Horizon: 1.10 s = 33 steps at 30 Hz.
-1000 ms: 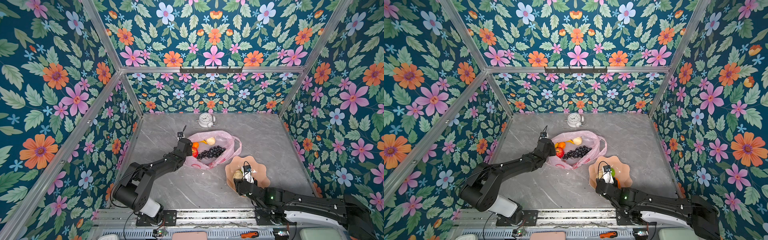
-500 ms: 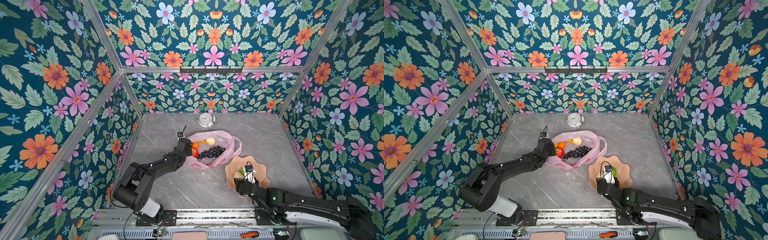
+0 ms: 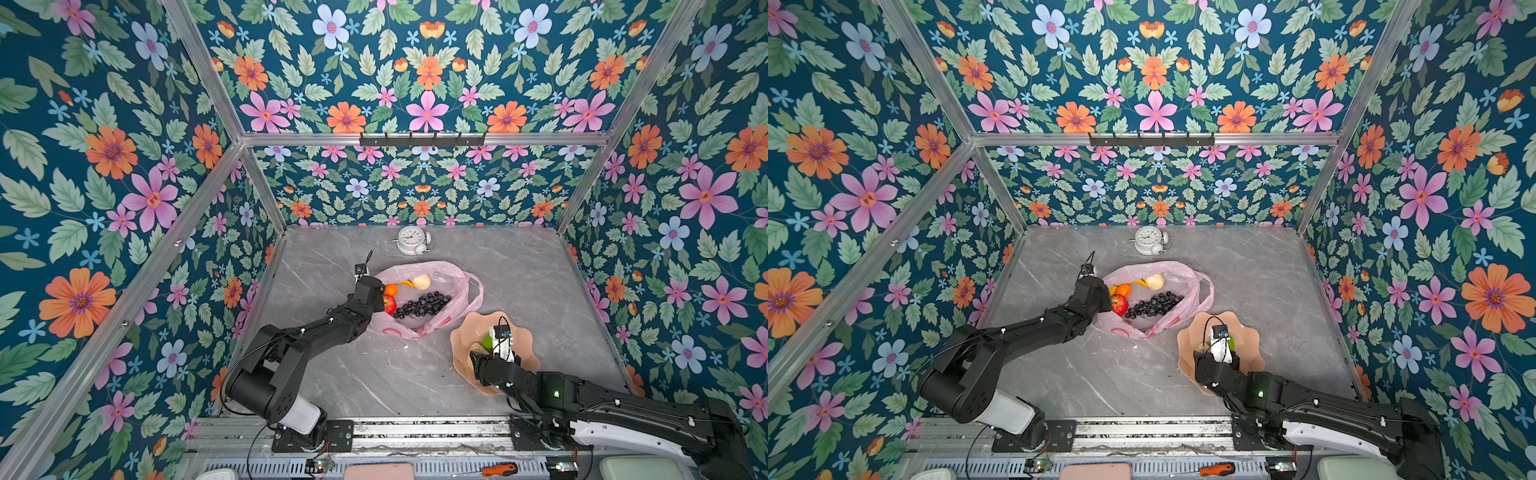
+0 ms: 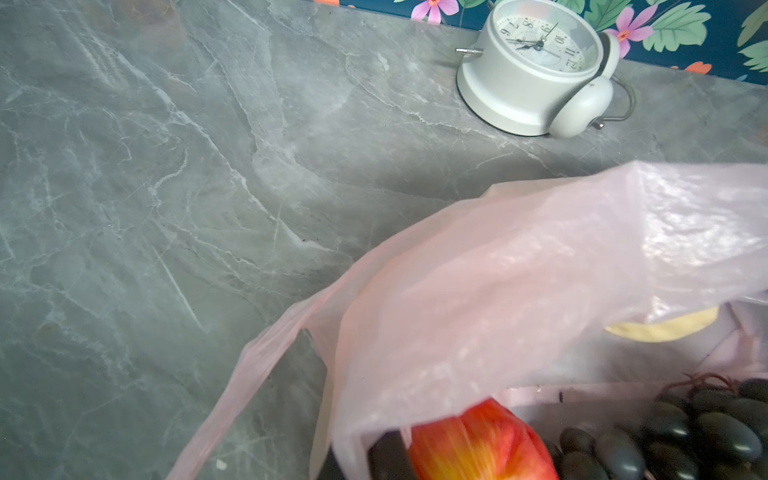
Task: Take the fake fruits out of the plastic bag
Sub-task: 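Lower the pale pear into the peach bowl and open the right gripper, then move the right gripper back over the bag opening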
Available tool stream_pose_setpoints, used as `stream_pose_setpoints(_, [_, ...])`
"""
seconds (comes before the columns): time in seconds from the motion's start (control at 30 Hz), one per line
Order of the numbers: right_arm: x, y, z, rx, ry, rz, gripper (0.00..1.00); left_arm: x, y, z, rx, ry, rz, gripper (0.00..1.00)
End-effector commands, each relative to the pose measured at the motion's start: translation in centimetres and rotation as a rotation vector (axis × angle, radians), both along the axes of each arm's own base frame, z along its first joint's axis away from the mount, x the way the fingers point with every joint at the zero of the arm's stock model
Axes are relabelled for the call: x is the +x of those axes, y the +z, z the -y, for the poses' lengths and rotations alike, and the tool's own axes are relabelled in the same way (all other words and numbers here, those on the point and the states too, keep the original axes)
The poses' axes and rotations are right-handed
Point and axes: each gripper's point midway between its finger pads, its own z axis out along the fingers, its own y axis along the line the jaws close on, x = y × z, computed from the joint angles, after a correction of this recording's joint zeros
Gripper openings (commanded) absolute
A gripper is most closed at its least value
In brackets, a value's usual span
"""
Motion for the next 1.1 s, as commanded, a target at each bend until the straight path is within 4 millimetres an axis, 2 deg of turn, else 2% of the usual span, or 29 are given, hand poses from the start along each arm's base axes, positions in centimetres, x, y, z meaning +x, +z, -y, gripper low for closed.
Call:
stream_pose_setpoints(0.0, [0.9,1.4,0.5,-0.065,-0.015,0.022,0.64,0.3,0.6,0.2,-0.006,-0.012,0.021,0.08])
stream_pose_setpoints(0.17, [2.2,3.7,-2.9,-0.084,0.175,-0.008,0.65,0.2,1.0,0.2,-0.008,-0.01,0.031,0.07])
stream_pose_setpoints(0.23, [2.9,4.3,-4.3,-0.131,0.26,-0.004,0.68,0.2,1.1,0.1,-0.009,-0.008,0.036,0.07])
stream_pose_setpoints(0.33, [3.7,4.5,-6.6,-0.182,0.398,-0.024,0.77,0.1,1.2,0.0,-0.008,-0.006,0.04,0.07])
stream_pose_setpoints(0.47, [5.5,4.3,-9.1,-0.243,0.541,-0.046,0.8,0.0,1.5,0.1,-0.019,-0.014,0.048,0.07])
stream_pose_setpoints(0.63, [10.3,3.4,-10.7,-0.28,0.562,-0.121,0.78,0.0,1.7,0.0,-0.016,-0.009,0.055,0.07])
stream_pose_setpoints(0.8, [14.9,2.8,-12.9,-0.327,0.606,-0.068,0.79,0.0,1.8,0.0,-0.015,-0.011,0.057,0.07])
stream_pose_setpoints(0.93, [17.5,0.7,-14.4,-0.385,0.664,-0.104,0.77,-0.1,2.0,-0.2,-0.016,-0.007,0.062,0.07])
stream_pose_setpoints(1.0, [18.8,-0.4,-14.5,-0.42,0.674,-0.138,0.73,-0.1,2.1,-0.2,-0.017,-0.005,0.065,0.07])
stream_pose_setpoints(1.07, [19.9,-1.1,-14.7,-0.441,0.686,-0.147,0.73,-0.1,2.1,-0.2,-0.017,-0.004,0.066,0.07])
